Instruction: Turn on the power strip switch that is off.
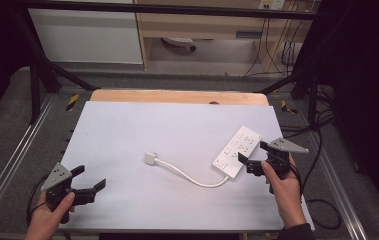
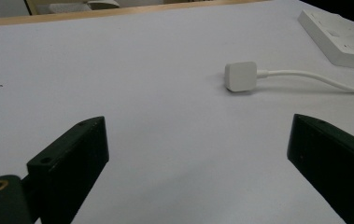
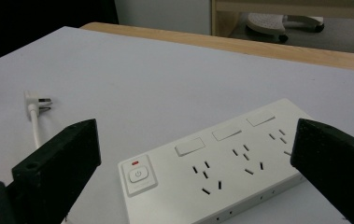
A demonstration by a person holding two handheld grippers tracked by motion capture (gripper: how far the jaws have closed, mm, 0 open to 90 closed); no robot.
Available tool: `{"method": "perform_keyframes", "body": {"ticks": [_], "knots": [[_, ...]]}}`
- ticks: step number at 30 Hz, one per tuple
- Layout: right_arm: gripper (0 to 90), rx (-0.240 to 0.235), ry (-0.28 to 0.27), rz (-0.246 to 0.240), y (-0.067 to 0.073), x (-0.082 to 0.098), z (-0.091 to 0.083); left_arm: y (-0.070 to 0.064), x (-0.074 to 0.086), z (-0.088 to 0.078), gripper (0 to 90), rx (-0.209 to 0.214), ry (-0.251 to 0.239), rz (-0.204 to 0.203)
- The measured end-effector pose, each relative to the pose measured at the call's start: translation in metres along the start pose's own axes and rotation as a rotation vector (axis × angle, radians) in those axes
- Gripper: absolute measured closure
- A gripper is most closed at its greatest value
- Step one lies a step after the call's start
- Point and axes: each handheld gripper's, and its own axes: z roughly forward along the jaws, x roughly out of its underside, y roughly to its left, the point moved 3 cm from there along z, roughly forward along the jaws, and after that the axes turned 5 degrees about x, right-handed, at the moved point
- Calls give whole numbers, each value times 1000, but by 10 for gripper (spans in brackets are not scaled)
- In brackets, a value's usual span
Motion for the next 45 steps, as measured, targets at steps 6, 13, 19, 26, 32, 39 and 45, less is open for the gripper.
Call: {"method": "perform_keyframes", "body": {"ticks": [6, 13, 19, 26, 32, 39, 45], "knots": [[23, -1, -2, 0, 1, -2, 4, 0, 0, 0, 57, 1, 3, 2], [31, 15, 0, -11, 4, -8, 14, 0, 0, 0, 59, -2, 8, 9], [46, 8, 9, -25, 6, -14, 21, 1, 0, 0, 57, -3, 4, -3], [89, 10, 17, -25, 7, -18, 29, 1, 0, 0, 57, -2, 6, -1], [120, 8, 26, -19, 5, -20, 38, 1, 1, 0, 57, -2, 6, -1], [122, 6, 34, -4, 4, -22, 46, 1, 1, 0, 57, -2, 7, 0], [118, 8, 53, -7, 2, -22, 52, 1, 1, 0, 58, -1, 8, 0]]}}
